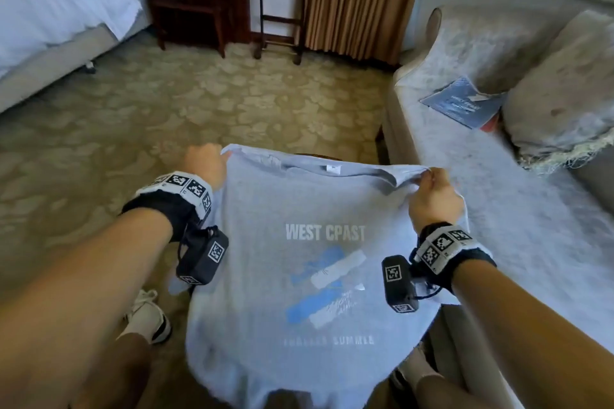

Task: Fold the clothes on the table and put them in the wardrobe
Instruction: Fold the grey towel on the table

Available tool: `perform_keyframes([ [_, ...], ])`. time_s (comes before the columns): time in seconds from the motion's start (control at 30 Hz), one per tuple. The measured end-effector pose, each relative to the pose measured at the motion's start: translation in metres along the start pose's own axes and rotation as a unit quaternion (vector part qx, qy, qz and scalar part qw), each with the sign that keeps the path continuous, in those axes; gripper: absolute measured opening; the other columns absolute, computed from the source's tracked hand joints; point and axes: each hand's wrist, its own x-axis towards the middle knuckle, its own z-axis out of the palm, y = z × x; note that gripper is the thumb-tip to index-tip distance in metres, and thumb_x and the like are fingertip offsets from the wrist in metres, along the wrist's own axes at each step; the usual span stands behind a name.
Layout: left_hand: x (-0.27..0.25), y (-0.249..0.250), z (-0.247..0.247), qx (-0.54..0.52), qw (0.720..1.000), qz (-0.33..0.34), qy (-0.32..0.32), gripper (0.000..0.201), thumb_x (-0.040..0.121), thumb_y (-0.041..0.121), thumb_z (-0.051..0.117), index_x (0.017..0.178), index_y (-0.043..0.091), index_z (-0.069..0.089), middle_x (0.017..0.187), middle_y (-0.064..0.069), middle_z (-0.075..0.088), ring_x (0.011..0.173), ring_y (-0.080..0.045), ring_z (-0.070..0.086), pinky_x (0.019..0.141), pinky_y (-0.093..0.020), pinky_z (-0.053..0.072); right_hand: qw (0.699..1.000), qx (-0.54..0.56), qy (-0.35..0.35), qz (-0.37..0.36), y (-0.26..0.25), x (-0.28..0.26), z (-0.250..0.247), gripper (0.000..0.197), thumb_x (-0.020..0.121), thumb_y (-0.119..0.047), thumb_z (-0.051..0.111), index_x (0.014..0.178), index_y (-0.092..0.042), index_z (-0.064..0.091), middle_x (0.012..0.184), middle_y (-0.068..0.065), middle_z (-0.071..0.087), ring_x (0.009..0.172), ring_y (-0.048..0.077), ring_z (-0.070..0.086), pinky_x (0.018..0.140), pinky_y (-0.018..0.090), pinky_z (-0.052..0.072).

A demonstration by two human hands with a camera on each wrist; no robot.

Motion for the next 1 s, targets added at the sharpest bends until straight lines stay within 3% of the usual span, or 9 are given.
perform_keyframes([
  [0.17,0.084,0.006,0.063,0.0,0.997,-0.041,-0.066,0.046,0.104,0.033,0.037,0.107,-0.005,0.064,0.111,-0.027,0.064,0.102,-0.042,0.06,0.076,-0.04,0.044,0.983,-0.092,-0.151,0.04,-0.002,0.069,0.076,0.037,0.106,-0.023,0.03,0.133,-0.004,0.048,0.129,0.028,0.056,0.119,0.044,0.052,0.091,0.041,0.04],
  [0.33,0.135,0.012,0.09,-0.025,0.993,-0.078,-0.079,0.043,0.103,0.029,0.041,0.106,-0.008,0.064,0.112,-0.029,0.063,0.101,-0.042,0.06,0.074,-0.041,0.044,0.978,-0.114,-0.166,0.048,-0.01,0.114,0.127,0.041,0.107,-0.027,0.028,0.138,-0.009,0.047,0.134,0.024,0.055,0.124,0.041,0.051,0.099,0.04,0.039],
  [0.5,0.139,-0.002,0.112,-0.058,0.989,-0.123,-0.055,0.038,0.099,0.028,0.05,0.126,0.001,0.052,0.113,-0.024,0.064,0.104,-0.041,0.06,0.082,-0.043,0.051,0.982,-0.044,-0.166,0.079,-0.015,0.103,0.148,0.072,0.098,-0.042,0.039,0.155,-0.039,-0.006,0.136,0.015,0.051,0.122,0.039,0.052,0.104,0.049,0.041],
  [0.63,0.13,-0.026,0.113,-0.137,0.972,-0.163,-0.102,0.062,0.097,0.05,0.044,0.131,-0.002,0.051,0.121,-0.026,0.061,0.105,-0.043,0.06,0.086,-0.046,0.05,0.983,-0.08,-0.167,0.013,-0.028,0.077,0.148,0.071,0.098,-0.04,0.043,0.156,-0.035,0.002,0.161,0.003,0.021,0.147,0.028,0.022,0.12,0.052,0.013],
  [0.73,0.115,-0.043,0.103,-0.192,0.957,-0.155,-0.155,0.059,0.096,0.056,0.042,0.1,0.001,0.063,0.101,-0.023,0.067,0.079,-0.033,0.061,0.071,-0.036,0.045,0.97,-0.099,-0.217,-0.049,-0.048,0.056,0.162,0.065,0.1,-0.043,0.038,0.157,-0.033,0.008,0.165,-0.002,0.011,0.151,0.021,0.01,0.121,0.054,0.003],
  [0.8,0.102,-0.053,0.098,-0.212,0.942,-0.157,-0.205,0.056,0.093,0.059,0.047,0.112,0.009,0.061,0.107,-0.014,0.066,0.091,-0.03,0.06,0.08,-0.033,0.044,0.936,-0.164,-0.292,-0.105,-0.064,0.04,0.176,0.062,0.102,-0.049,0.028,0.158,-0.032,0.008,0.166,-0.004,0.0,0.152,0.016,-0.003,0.121,0.054,-0.003],
  [0.87,0.09,-0.067,0.098,-0.231,0.917,-0.201,-0.256,0.087,0.079,0.073,0.055,0.139,0.011,0.048,0.136,-0.012,0.055,0.12,-0.033,0.054,0.1,-0.037,0.042,0.901,-0.196,-0.351,-0.164,-0.082,0.018,0.192,0.062,0.102,-0.053,0.023,0.158,-0.033,0.007,0.166,-0.005,-0.007,0.152,0.016,-0.01,0.12,0.054,-0.007],
  [0.93,0.082,-0.083,0.103,-0.292,0.878,-0.236,-0.296,0.1,0.063,0.085,0.058,0.132,0.013,0.055,0.132,-0.013,0.059,0.116,-0.033,0.059,0.103,-0.041,0.044,0.872,-0.201,-0.395,-0.206,-0.098,-0.007,0.207,0.063,0.101,-0.057,0.023,0.157,-0.036,0.004,0.165,-0.005,-0.012,0.151,0.017,-0.015,0.118,0.055,-0.01],
  [1.0,0.079,-0.096,0.107,-0.358,0.836,-0.241,-0.339,0.08,0.071,0.078,0.057,0.118,0.013,0.064,0.112,-0.014,0.07,0.103,-0.032,0.066,0.098,-0.042,0.049,0.852,-0.211,-0.425,-0.221,-0.108,-0.026,0.222,0.066,0.098,-0.062,0.023,0.156,-0.041,0.0,0.164,-0.004,-0.018,0.15,0.019,-0.02,0.116,0.058,-0.013],
])
